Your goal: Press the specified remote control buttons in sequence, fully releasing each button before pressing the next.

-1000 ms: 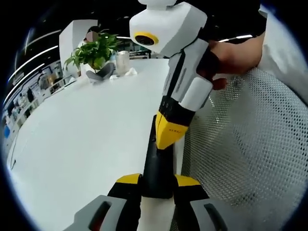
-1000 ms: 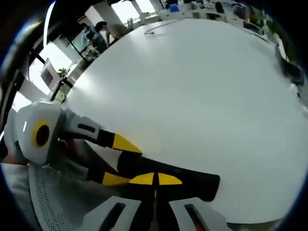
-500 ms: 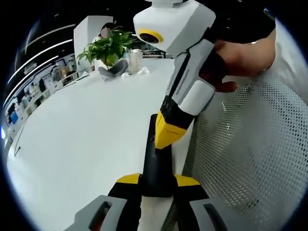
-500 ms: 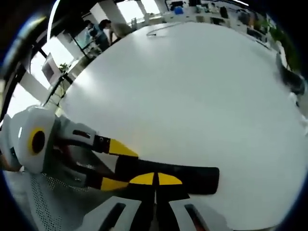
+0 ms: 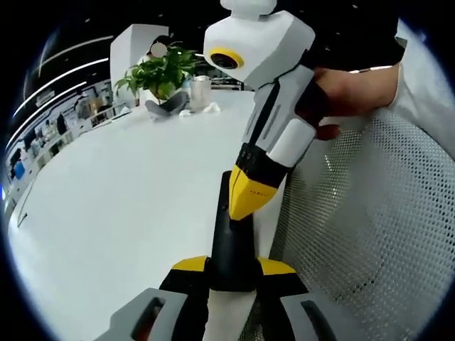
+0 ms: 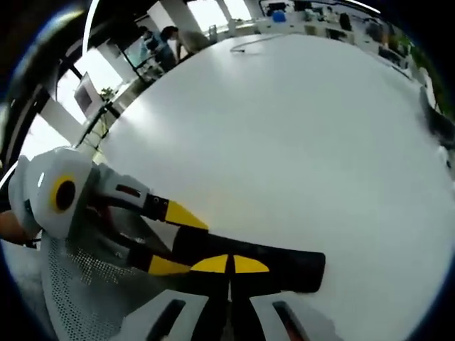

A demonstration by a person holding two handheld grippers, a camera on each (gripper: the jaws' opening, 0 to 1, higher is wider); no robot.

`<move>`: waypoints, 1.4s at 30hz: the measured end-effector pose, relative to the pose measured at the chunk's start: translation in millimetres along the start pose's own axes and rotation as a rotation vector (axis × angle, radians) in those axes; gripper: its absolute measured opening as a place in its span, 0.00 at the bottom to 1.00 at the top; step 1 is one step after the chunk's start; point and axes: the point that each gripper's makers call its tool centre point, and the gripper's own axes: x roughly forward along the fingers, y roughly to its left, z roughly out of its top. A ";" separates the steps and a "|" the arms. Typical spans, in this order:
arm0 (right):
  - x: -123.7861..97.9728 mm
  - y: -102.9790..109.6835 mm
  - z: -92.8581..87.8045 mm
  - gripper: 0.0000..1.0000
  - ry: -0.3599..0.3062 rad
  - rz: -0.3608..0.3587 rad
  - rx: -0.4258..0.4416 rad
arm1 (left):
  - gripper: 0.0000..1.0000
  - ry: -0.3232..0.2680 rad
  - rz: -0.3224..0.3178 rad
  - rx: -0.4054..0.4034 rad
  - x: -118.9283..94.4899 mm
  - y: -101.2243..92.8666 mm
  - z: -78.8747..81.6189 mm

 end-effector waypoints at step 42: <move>5.7 9.9 3.1 0.00 0.053 0.101 0.095 | 0.24 0.027 0.003 0.039 -0.7 0.3 -0.3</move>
